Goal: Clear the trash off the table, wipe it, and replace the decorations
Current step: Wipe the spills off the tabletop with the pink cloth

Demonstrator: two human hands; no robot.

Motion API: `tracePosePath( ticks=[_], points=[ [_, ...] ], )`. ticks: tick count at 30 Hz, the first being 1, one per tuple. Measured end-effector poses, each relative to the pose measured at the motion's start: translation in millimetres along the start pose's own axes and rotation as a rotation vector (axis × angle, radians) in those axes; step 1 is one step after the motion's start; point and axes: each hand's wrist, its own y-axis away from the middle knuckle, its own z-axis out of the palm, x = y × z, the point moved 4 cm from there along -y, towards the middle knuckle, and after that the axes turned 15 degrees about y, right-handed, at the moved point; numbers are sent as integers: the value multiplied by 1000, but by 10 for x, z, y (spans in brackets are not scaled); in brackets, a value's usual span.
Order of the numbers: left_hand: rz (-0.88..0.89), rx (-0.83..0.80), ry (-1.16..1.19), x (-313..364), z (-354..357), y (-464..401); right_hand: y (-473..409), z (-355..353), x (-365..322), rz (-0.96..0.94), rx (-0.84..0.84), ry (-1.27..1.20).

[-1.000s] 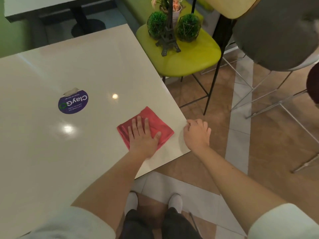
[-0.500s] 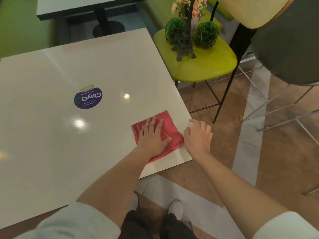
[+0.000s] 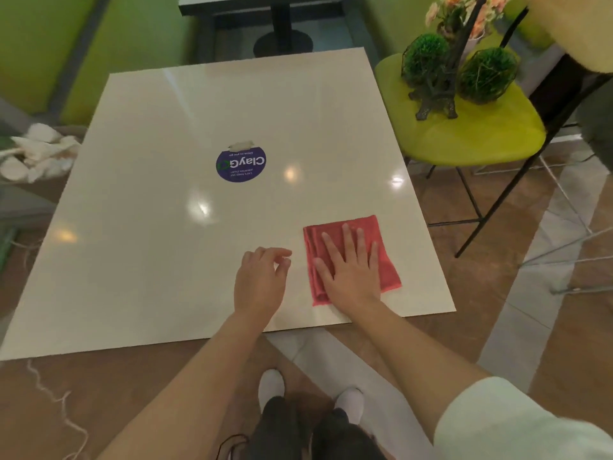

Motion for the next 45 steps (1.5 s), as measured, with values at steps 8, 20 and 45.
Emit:
tracePosePath(
  ticks=[8, 20, 45],
  points=[
    [-81, 11, -44, -246, -167, 111, 209, 58, -150, -188, 42, -15],
    [-30, 20, -162, -641, -646, 286, 370, 48, -384, 88, 48, 31],
    [111, -45, -220, -556, -415, 427, 691, 143, -890, -48, -18, 72]
  ],
)
